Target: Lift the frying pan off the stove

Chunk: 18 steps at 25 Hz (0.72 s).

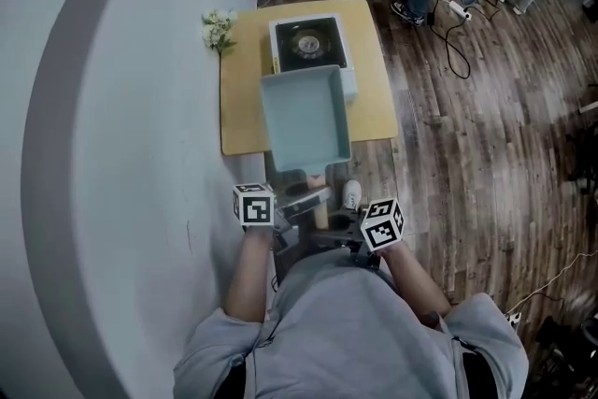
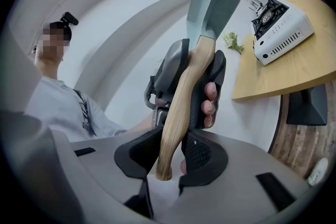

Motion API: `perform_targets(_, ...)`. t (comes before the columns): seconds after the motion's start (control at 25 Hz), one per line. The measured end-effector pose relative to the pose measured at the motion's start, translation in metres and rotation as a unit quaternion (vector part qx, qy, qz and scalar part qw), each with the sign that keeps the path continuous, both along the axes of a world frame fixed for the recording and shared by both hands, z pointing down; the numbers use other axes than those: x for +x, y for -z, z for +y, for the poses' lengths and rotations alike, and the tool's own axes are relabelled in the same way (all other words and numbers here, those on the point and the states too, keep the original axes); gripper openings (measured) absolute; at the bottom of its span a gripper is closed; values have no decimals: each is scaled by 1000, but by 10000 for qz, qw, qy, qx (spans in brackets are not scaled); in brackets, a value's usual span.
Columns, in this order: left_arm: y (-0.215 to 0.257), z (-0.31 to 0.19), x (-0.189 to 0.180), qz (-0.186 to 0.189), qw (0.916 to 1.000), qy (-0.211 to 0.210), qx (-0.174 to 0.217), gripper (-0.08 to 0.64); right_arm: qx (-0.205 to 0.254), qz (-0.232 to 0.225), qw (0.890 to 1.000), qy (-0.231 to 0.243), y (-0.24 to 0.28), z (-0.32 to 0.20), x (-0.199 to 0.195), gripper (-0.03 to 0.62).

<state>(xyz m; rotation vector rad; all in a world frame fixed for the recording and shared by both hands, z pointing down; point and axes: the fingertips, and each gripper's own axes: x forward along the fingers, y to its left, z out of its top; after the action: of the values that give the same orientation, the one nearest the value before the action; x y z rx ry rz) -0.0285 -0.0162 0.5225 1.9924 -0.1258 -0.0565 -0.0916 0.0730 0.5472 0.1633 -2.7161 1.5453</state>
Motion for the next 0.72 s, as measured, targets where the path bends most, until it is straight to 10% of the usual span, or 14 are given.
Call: perform_targets(0.72, 35, 29, 29, -124, 9985, 208, 485, 144, 447, -59, 9984, 350, 28, 29, 32, 101)
